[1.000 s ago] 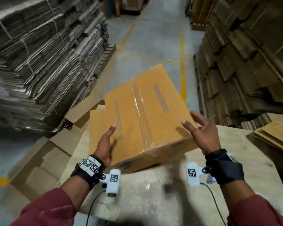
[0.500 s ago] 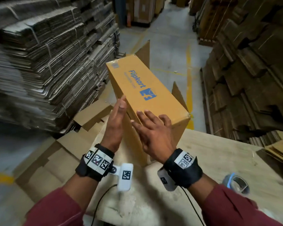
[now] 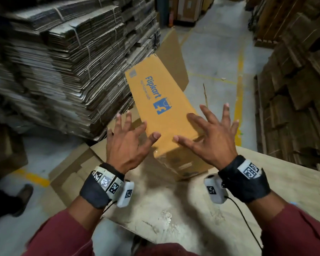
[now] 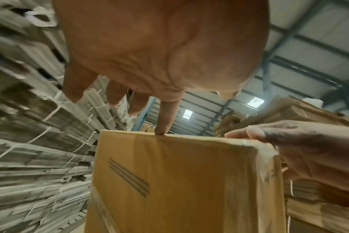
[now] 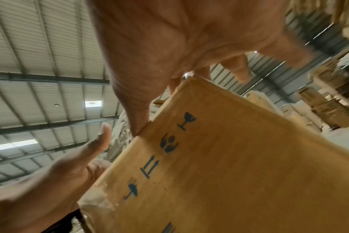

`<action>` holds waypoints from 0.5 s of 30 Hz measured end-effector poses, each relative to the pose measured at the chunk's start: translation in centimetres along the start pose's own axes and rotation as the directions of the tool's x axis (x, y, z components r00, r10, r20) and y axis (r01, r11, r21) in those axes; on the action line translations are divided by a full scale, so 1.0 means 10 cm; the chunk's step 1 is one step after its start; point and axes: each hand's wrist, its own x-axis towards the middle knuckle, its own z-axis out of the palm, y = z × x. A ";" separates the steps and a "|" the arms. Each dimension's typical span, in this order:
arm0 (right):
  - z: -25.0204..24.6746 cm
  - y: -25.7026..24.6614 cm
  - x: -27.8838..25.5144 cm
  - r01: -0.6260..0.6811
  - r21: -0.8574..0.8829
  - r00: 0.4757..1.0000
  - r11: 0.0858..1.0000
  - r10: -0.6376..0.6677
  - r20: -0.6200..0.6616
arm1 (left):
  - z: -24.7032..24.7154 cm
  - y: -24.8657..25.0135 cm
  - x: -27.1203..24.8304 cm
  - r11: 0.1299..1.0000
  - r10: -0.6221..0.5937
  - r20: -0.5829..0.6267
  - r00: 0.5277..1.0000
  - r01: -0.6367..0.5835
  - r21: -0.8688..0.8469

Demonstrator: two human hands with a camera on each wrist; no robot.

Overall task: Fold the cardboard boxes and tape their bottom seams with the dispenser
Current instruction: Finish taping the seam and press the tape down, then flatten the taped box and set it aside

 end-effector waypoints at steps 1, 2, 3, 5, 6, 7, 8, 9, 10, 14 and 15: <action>0.02 -0.01 -0.01 0.005 0.048 0.999 0.999 -0.006 0.033 | -0.01 -0.06 -0.05 0.999 -0.003 -0.007 1.000 0.003 0.033; 0.05 -0.05 -0.03 0.043 0.119 0.998 0.992 -0.048 0.035 | -0.03 -0.11 -0.09 0.999 0.000 -0.008 1.000 0.000 0.043; 0.08 -0.11 -0.03 0.089 0.185 0.995 0.979 -0.096 0.026 | -0.06 -0.16 -0.13 0.999 0.009 -0.004 1.000 -0.008 0.052; 0.12 -0.23 -0.03 0.149 0.247 0.985 0.957 -0.165 0.045 | -0.08 -0.23 -0.17 0.998 0.027 0.017 0.999 -0.028 0.056; 0.12 -0.27 -0.02 0.168 0.248 0.979 0.954 -0.190 0.069 | -0.09 -0.25 -0.18 0.998 0.034 0.037 0.999 -0.035 0.045; 0.12 -0.30 -0.02 0.190 0.240 0.972 0.952 -0.216 0.087 | -0.09 -0.26 -0.19 0.999 0.036 0.063 0.997 -0.038 0.027; 0.12 -0.31 -0.03 0.219 0.228 0.963 0.949 -0.248 0.106 | -0.07 -0.28 -0.19 0.999 0.039 0.100 0.994 -0.040 0.011; 0.13 -0.31 -0.04 0.258 0.217 0.949 0.942 -0.289 0.127 | -0.06 -0.28 -0.21 0.999 0.047 0.140 0.989 -0.047 -0.007; 0.14 -0.30 -0.05 0.301 0.201 0.930 0.932 -0.333 0.153 | -0.05 -0.27 -0.25 0.998 0.061 0.183 0.981 -0.055 -0.036; 0.36 -0.14 -0.16 0.451 0.119 0.860 0.885 -0.466 0.207 | 0.32 -0.29 -0.54 0.956 0.069 0.328 0.942 0.031 -0.291; 0.45 -0.09 -0.22 0.484 0.089 0.850 0.870 -0.492 0.190 | 0.44 -0.30 -0.59 0.936 0.072 0.341 0.937 0.054 -0.347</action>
